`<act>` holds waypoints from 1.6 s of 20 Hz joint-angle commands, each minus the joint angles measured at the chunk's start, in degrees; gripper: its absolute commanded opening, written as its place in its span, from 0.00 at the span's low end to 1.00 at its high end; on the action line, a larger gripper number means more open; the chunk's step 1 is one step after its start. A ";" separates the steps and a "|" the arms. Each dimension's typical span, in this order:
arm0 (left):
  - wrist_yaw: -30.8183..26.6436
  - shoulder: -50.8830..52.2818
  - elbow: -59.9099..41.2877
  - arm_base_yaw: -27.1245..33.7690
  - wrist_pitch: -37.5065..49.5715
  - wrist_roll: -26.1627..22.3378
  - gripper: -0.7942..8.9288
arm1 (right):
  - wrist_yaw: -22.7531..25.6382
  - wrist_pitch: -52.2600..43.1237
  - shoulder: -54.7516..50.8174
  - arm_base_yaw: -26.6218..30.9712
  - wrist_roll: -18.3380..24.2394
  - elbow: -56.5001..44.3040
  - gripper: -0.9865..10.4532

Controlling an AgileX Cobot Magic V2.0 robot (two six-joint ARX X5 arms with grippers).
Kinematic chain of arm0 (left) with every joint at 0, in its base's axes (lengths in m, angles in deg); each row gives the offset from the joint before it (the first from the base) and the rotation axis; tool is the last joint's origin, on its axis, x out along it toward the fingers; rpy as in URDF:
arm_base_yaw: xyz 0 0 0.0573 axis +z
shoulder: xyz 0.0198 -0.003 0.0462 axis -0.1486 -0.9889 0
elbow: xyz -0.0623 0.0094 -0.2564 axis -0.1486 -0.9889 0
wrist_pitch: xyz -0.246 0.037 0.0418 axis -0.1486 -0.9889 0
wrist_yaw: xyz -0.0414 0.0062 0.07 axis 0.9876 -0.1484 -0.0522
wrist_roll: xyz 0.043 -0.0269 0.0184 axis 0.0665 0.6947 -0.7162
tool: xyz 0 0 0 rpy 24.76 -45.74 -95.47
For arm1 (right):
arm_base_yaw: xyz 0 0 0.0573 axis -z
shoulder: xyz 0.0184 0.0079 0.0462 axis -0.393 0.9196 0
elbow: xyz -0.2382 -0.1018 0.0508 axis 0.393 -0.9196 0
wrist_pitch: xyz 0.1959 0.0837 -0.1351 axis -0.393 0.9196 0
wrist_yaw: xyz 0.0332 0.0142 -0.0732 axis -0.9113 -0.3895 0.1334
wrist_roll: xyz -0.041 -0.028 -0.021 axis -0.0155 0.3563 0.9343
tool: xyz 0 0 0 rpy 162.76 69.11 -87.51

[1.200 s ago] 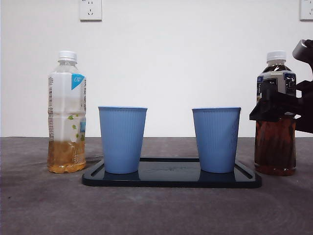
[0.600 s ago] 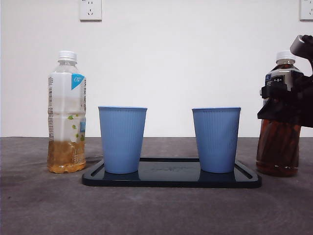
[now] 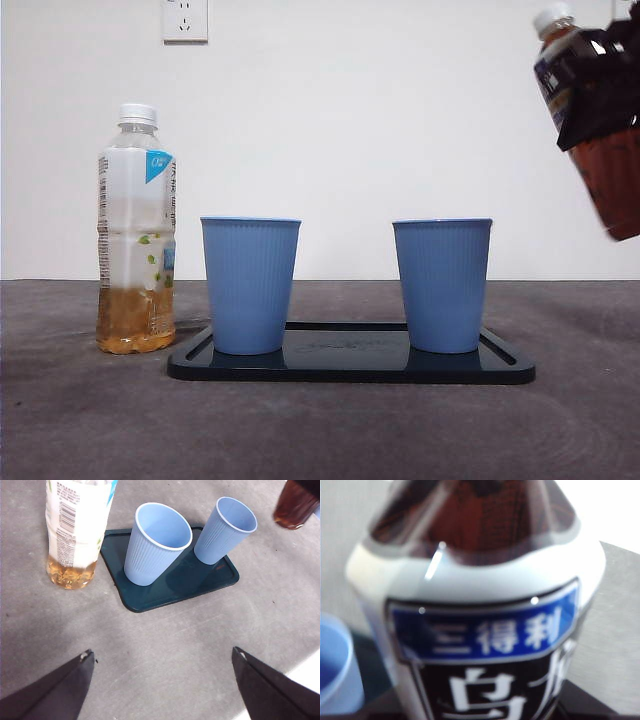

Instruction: Pour the drink into the cup

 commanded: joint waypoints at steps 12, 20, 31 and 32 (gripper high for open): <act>0.09 -0.22 1.33 -2.23 0.42 -0.46 0.54 | 32.63 14.88 4.15 -13.79 41.00 10.29 0.15; 0.09 -0.22 1.33 -3.61 0.39 -0.46 0.54 | 40.48 14.19 9.77 -17.66 48.48 10.29 0.15; 0.09 -0.20 1.33 -4.68 0.37 -0.46 0.54 | 45.88 13.31 12.96 -19.06 53.11 10.29 0.15; 0.09 -0.20 1.33 -4.70 0.37 -0.46 0.54 | 45.92 13.35 13.11 -19.06 53.11 10.29 0.15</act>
